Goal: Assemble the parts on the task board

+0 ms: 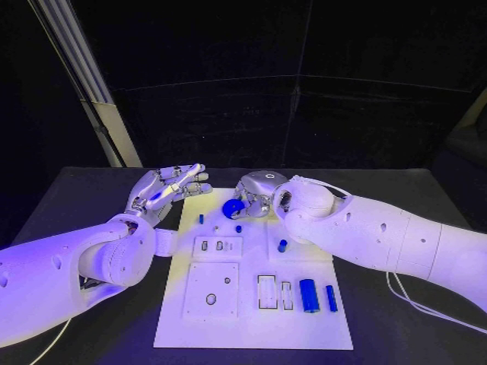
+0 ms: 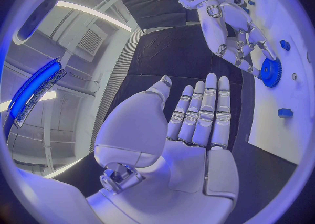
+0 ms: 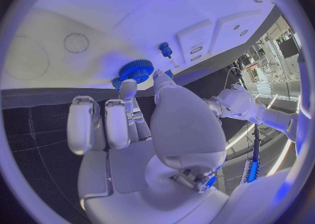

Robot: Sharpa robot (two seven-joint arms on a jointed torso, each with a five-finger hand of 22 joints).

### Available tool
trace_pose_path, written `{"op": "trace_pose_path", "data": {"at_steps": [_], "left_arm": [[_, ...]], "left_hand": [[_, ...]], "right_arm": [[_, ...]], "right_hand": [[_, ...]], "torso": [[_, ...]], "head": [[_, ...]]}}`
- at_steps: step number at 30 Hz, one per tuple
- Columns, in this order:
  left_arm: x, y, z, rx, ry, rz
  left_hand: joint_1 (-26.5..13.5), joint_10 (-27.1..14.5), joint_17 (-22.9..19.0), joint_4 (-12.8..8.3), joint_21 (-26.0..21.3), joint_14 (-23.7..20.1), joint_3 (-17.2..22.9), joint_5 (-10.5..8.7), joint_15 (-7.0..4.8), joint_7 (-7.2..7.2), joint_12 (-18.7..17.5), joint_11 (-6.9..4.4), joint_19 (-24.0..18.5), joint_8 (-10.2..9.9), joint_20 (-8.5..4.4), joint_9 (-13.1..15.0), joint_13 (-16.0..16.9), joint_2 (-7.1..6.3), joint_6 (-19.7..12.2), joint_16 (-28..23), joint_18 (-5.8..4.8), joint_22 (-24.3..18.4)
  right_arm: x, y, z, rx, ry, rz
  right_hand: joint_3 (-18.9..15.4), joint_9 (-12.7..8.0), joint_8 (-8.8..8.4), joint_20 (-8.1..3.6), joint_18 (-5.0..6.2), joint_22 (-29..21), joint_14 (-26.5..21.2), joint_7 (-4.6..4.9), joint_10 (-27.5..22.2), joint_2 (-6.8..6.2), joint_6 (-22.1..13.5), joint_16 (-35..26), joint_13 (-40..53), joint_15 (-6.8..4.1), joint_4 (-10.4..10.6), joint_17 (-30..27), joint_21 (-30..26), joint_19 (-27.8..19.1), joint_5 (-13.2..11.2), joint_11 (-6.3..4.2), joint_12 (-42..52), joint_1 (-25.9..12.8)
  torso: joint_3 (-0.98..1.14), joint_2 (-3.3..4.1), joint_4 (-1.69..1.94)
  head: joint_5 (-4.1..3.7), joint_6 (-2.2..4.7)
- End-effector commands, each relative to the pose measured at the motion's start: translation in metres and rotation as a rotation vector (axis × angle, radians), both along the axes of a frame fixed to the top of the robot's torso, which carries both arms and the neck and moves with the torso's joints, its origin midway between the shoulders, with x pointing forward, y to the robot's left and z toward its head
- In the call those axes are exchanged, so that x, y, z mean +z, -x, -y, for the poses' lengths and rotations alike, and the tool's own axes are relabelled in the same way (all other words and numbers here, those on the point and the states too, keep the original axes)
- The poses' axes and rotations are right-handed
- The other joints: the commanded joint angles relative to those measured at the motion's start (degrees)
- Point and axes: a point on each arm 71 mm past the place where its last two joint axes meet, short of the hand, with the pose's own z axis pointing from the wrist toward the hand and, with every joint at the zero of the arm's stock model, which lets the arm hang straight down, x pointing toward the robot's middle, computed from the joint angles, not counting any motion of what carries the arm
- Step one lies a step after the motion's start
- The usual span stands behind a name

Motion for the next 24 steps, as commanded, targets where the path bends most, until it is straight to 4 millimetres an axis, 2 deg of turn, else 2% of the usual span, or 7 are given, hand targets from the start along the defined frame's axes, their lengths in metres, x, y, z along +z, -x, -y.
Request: {"op": "trace_pose_path", "data": {"at_steps": [1, 7, 11, 15, 18, 21, 24], "left_arm": [[0.001, 0.000, 0.001, -0.012, 0.007, 0.001], [0.001, 0.000, 0.000, -0.011, 0.006, 0.000], [0.001, 0.000, -0.001, -0.009, 0.006, 0.000], [0.001, 0.001, -0.003, -0.006, 0.005, 0.001], [0.002, 0.001, -0.003, -0.008, 0.007, 0.003], [0.002, 0.002, -0.002, -0.012, 0.010, 0.004], [0.002, 0.002, -0.002, -0.016, 0.012, 0.004]], "left_hand": [[0.3, 0.2, -0.1, -0.4, -0.3, 0.5, 0.0, 0.23, 0.03, 1.21, -0.4, 0.17, 0.5, -0.2, -0.07, 0.0, 0.0, 0.48, 0.1, -0.4, 0.86, -0.1], [0.3, 0.2, -0.1, -0.4, -0.3, 0.5, 0.0, 0.23, 0.04, 1.23, -0.4, 0.18, 0.5, -0.3, -0.07, -0.1, -0.1, 0.47, 0.1, -0.4, 0.85, -0.1], [0.3, 0.2, -0.1, -0.4, -0.3, 0.5, 0.0, 0.23, 0.04, 1.23, -0.4, 0.18, 0.5, -0.3, -0.07, -0.1, -0.1, 0.47, 0.1, -0.4, 0.85, -0.1], [0.3, 0.2, -0.1, -0.4, -0.3, 0.5, 0.0, 0.23, 0.04, 1.23, -0.4, 0.18, 0.5, -0.3, -0.07, -0.1, -0.1, 0.47, 0.1, -0.4, 0.85, -0.1], [0.3, 0.2, -0.1, -0.5, -0.3, 0.5, 0.0, 0.23, 0.05, 1.24, -0.5, 0.20, 0.5, -0.3, -0.07, -0.1, -0.1, 0.46, 0.0, -0.4, 0.85, -0.1], [0.3, 0.2, -0.1, -0.5, -0.3, 0.5, 0.0, 0.23, 0.05, 1.24, -0.5, 0.20, 0.5, -0.3, -0.07, -0.1, -0.1, 0.47, 0.0, -0.4, 0.85, -0.1], [0.3, 0.2, -0.1, -0.5, -0.3, 0.5, 0.0, 0.23, 0.05, 1.23, -0.5, 0.20, 0.5, -0.3, -0.07, -0.1, -0.1, 0.47, 0.0, -0.4, 0.85, -0.1]], "right_arm": [[0.002, 0.002, 0.003, 0.009, -0.023, -0.012], [0.010, 0.008, 0.022, 0.010, -0.093, 0.023], [0.018, 0.015, 0.049, 0.021, -0.172, 0.047], [0.023, 0.020, 0.082, 0.014, -0.245, 0.031], [0.024, 0.022, 0.114, -0.015, -0.311, -0.001], [0.023, 0.022, 0.140, -0.045, -0.343, -0.018], [0.022, 0.021, 0.156, -0.061, -0.340, -0.021]], "right_hand": [[-1.3, 0.1, -0.61, 0.45, -1.06, 0.1, 2.3, 0.23, -0.4, 1.04, -0.2, 0.4, 0.1, 0.58, 0.0, 0.2, 0.2, 0.0, 4.4, 0.35, -0.1, -3.3], [-2.2, 0.2, -0.88, 0.58, -1.05, 0.1, 2.3, 0.22, -0.4, 2.29, 0.2, 0.4, 0.7, 0.64, -0.2, 0.3, 0.2, 0.0, 7.9, 0.37, 0.5, -4.0], [-1.6, 0.3, -0.73, 0.45, -1.05, 0.2, 2.2, -0.06, -0.2, 3.68, 1.0, 0.3, 1.2, 0.43, -0.9, 0.2, 0.3, 0.0, 9.8, 0.09, 0.9, -1.8], [-0.6, 0.4, -0.39, 0.15, -1.06, 0.2, 2.2, -0.47, 0.0, 3.98, 2.2, 0.2, 1.7, 0.07, -2.9, 0.2, 0.3, 0.1, 10.1, -0.36, 1.2, 2.4], [0.3, 0.5, 0.10, -0.17, -1.14, 0.6, 2.3, -0.79, 1.0, 3.91, 3.4, 0.4, 3.2, -0.27, -4.7, 0.7, 0.4, 0.3, 10.5, -0.74, 2.6, 5.7], [0.3, 0.4, 0.07, -0.32, -1.18, 0.8, 2.4, -0.84, 1.0, 3.20, 3.6, 0.5, 3.1, -0.35, -5.6, 0.9, 0.5, 0.4, 9.1, -0.81, 2.5, 7.0], [0.1, 0.4, -0.05, -0.35, -1.20, 0.8, 2.3, -0.85, 0.7, 2.82, 3.5, 0.4, 2.5, -0.36, -5.9, 0.8, 0.5, 0.4, 7.7, -0.80, 1.8, 7.5]], "torso": [[0.02, -0.01, 0.02], [0.07, -0.05, -0.05], [0.01, -0.10, -0.27], [0.18, -0.19, -0.77], [0.23, -0.25, -1.14], [0.34, -0.30, -1.50], [0.62, -0.34, -1.81]], "head": [[-0.18, 0.11], [-0.19, 0.20], [-0.36, 0.39], [-0.36, 0.48], [-1.05, 0.68], [-1.45, 0.74], [-1.71, 0.77]]}}
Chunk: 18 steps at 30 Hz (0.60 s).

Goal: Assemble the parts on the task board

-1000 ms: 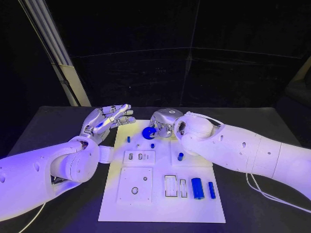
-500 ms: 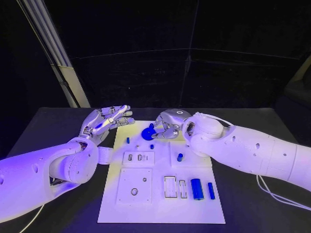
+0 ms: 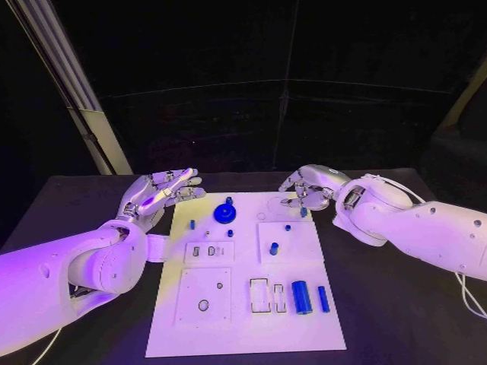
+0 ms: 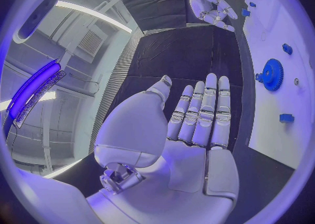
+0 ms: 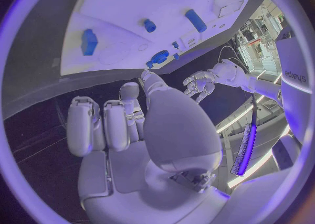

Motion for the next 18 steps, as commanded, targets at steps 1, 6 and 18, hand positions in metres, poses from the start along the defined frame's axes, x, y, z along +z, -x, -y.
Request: {"op": "trace_pose_path", "data": {"at_steps": [1, 6, 18], "left_arm": [[0.002, 0.000, 0.002, -0.020, 0.014, 0.008], [0.002, 0.000, 0.003, -0.025, 0.016, 0.008], [0.001, -0.002, 0.002, -0.025, 0.018, 0.006]], "left_hand": [[0.3, 0.2, -0.1, -0.4, -0.3, 0.5, -0.1, 0.23, 0.05, 1.23, -0.2, 0.20, 0.5, -0.3, -0.07, -0.1, -0.1, 0.48, 0.0, -0.2, 0.85, -0.1], [0.3, 0.2, -0.1, -0.4, -0.3, 0.5, -0.1, 0.23, 0.05, 1.23, -0.2, 0.20, 0.5, -0.3, -0.07, -0.1, -0.1, 0.49, 0.0, -0.2, 0.85, -0.1], [0.0, 0.3, -0.1, -0.3, -0.4, 0.5, -0.2, 0.22, 0.07, 1.21, -0.2, 0.18, 0.5, -0.3, -0.06, 0.0, 0.0, 0.54, 0.2, -0.4, 0.84, -0.2]], "right_arm": [[0.002, 0.000, 0.013, 0.024, -0.102, 0.000], [-0.008, -0.001, 0.034, 0.004, -0.070, -0.051], [-0.030, 0.000, 0.050, -0.021, -0.041, -0.109]], "right_hand": [[-0.3, -0.1, 0.15, -0.18, -1.15, 0.0, 2.3, -0.07, -0.3, -0.39, 0.4, 0.2, -0.6, -0.30, -0.5, -0.1, 0.1, 0.1, -0.9, 0.03, -0.7, 0.9], [-1.7, -0.4, -0.55, -0.10, -1.04, -0.5, 2.2, 0.14, -1.4, -1.49, -0.7, -0.3, -2.5, -0.14, 0.2, -0.7, -0.1, -0.3, -2.4, 0.26, -2.9, -0.1], [-4.0, -0.3, -0.82, 0.08, -1.00, -0.7, 2.1, 0.26, -1.5, -2.08, -1.0, -0.6, -3.2, 0.02, 1.5, -0.9, -0.3, -0.4, -2.4, 0.43, -3.6, -1.4]], "torso": [[0.43, -0.08, -0.62], [0.37, -0.11, -0.50], [0.15, -0.20, -0.15]], "head": [[-0.39, 0.04], [-0.83, 0.53], [-1.55, -0.04]]}}
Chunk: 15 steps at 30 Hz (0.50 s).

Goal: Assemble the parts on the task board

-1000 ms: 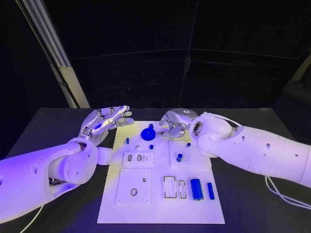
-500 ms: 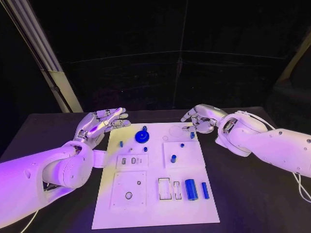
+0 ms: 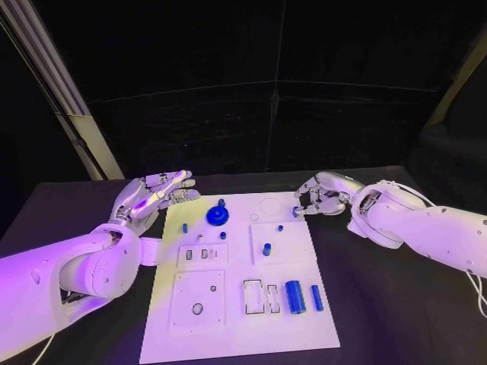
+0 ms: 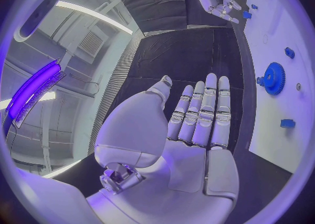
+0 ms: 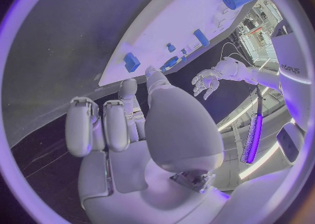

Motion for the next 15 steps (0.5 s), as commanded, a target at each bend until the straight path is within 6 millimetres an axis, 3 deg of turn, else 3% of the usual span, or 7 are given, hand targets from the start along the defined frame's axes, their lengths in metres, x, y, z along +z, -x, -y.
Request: {"op": "trace_pose_path", "data": {"at_steps": [1, 6, 11, 15], "left_arm": [[0.0012, -0.0002, 0.0016, -0.017, 0.013, 0.006], [0.0009, -0.0009, 0.0007, -0.014, 0.012, 0.006], [0.0008, -0.0014, 0.0006, -0.014, 0.012, 0.006], [0.0006, -0.0016, 0.0004, -0.013, 0.011, 0.005]], "left_hand": [[-0.2, 0.3, 0.0, -0.3, -0.2, 0.5, -0.2, 0.22, 0.07, 1.21, -0.2, 0.18, 0.5, -0.3, -0.06, 0.0, 0.0, 0.32, 0.2, -0.4, 0.84, 0.0], [-0.2, 0.3, 0.0, -0.3, -0.2, 0.5, -0.2, 0.22, 0.07, 1.21, -0.2, 0.18, 0.5, -0.3, -0.06, 0.0, 0.0, 0.32, 0.2, -0.4, 0.84, 0.0], [-0.3, 0.3, -0.1, -0.2, -0.2, 0.5, -0.2, 0.22, 0.07, 1.22, -0.3, 0.19, 0.5, -0.4, -0.05, 0.0, 0.0, 0.34, 0.2, -0.4, 0.84, -0.1], [-0.3, 0.3, -0.1, -0.2, -0.2, 0.5, -0.2, 0.22, 0.07, 1.22, -0.3, 0.19, 0.5, -0.4, -0.05, 0.0, 0.0, 0.34, 0.2, -0.4, 0.84, -0.1]], "right_arm": [[-0.0040, 0.0015, -0.0016, 0.028, -0.008, -0.022], [-0.0087, 0.0019, -0.0022, 0.028, -0.011, -0.024], [-0.0116, 0.0001, -0.0028, 0.023, -0.011, -0.024], [-0.0134, -0.0017, -0.0033, 0.019, -0.010, -0.027]], "right_hand": [[-0.6, 0.1, -0.32, 0.09, -0.13, 0.0, 2.1, 0.06, -0.2, -0.12, -0.4, -0.3, 0.0, 0.02, 0.3, 0.0, -0.3, -0.4, -0.2, 0.01, -0.1, -0.8], [-1.0, 0.1, -0.31, 0.10, -0.14, 0.0, 2.1, 0.06, -0.1, -0.13, -0.3, -0.3, 0.0, 0.03, 0.5, 0.1, -0.3, -0.4, -0.1, 0.02, -0.1, -1.0], [-1.1, 0.1, -0.23, 0.10, -0.15, 0.0, 2.1, 0.02, 0.0, 0.16, -0.2, -0.2, 0.2, 0.01, 0.6, 0.2, -0.2, -0.3, 0.0, -0.02, 0.1, -0.9], [-1.2, 0.2, 0.02, 0.06, -0.16, 0.1, 2.2, -0.11, 0.2, 0.72, 0.3, -0.2, 0.4, -0.07, 0.6, 0.3, -0.2, -0.3, 0.1, -0.13, 0.3, -0.3]], "torso": [[-0.15, -0.05, 0.16], [-0.20, -0.13, 0.09], [-0.30, -0.19, 0.36], [-0.29, -0.23, 0.44]], "head": [[-0.06, -0.25], [-0.16, -0.30], [-0.44, -0.42], [-0.24, -0.55]]}}
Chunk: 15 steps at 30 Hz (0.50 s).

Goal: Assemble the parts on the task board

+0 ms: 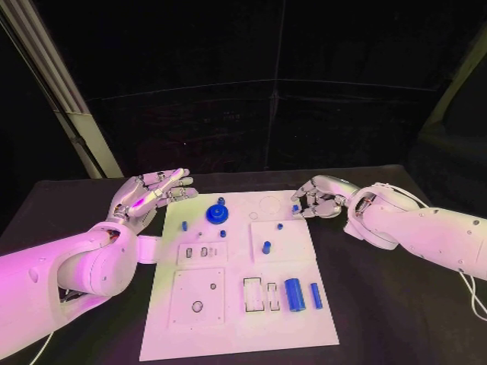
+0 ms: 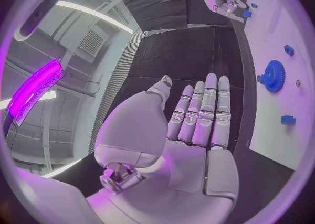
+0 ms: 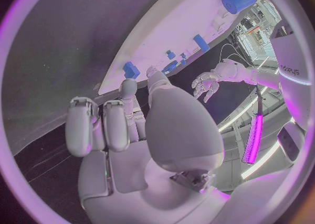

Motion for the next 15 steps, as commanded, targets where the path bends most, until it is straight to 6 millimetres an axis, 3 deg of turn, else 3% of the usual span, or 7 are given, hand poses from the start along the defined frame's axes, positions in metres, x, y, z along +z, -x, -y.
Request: {"op": "trace_pose_path", "data": {"at_steps": [1, 9, 15], "left_arm": [[0.0013, -0.0001, 0.0013, -0.013, 0.010, 0.005], [0.0009, -0.0005, 0.0022, -0.021, 0.014, 0.003], [0.0008, -0.0004, 0.0025, -0.024, 0.015, 0.002]], "left_hand": [[-0.3, 0.3, -0.1, -0.2, -0.2, 0.5, -0.2, 0.22, 0.07, 1.22, -0.3, 0.19, 0.5, -0.4, -0.06, 0.0, 0.0, 0.34, 0.2, -0.4, 0.84, -0.1], [-0.3, 0.3, -0.1, -0.2, -0.2, 0.5, -0.2, 0.22, 0.08, 1.24, -0.3, 0.20, 0.5, -0.4, -0.05, 0.0, 0.0, 0.39, 0.2, -0.4, 0.84, -0.1], [-0.3, 0.3, -0.1, -0.2, -0.2, 0.5, -0.2, 0.23, 0.08, 1.25, -0.3, 0.21, 0.5, -0.4, -0.05, 0.0, 0.0, 0.45, 0.2, -0.5, 0.84, -0.1]], "right_arm": [[-0.0001, -0.0011, -0.0011, 0.009, -0.005, -0.001], [-0.0031, -0.0035, -0.0035, 0.013, -0.001, -0.017], [-0.0053, -0.0042, -0.0047, 0.017, 0.005, -0.038]], "right_hand": [[-0.3, 0.1, 0.09, 0.04, -0.18, 0.2, 2.2, -0.14, 0.2, 0.86, 0.4, -0.2, 0.1, -0.10, -0.1, 0.1, -0.2, -0.2, 0.1, -0.17, 0.3, 0.3], [0.7, 0.2, 0.70, -0.25, -0.19, 0.3, 2.3, -0.43, 0.4, 3.15, 1.8, -0.2, 0.4, -0.42, -1.3, 0.3, -0.2, -0.1, -0.3, -0.54, 0.5, 3.7], [0.8, 0.2, 0.82, -0.32, -0.23, 0.4, 2.3, -0.49, 0.9, 3.20, 2.1, -0.2, 1.1, -0.47, -1.7, 0.5, -0.1, 0.0, -0.7, -0.59, 1.2, 4.4]], "torso": [[-0.03, -0.05, 0.14], [-0.12, -0.15, 0.28], [-0.08, -0.13, 0.14]], "head": [[0.16, -0.13], [0.14, -0.17], [0.23, -0.28]]}}
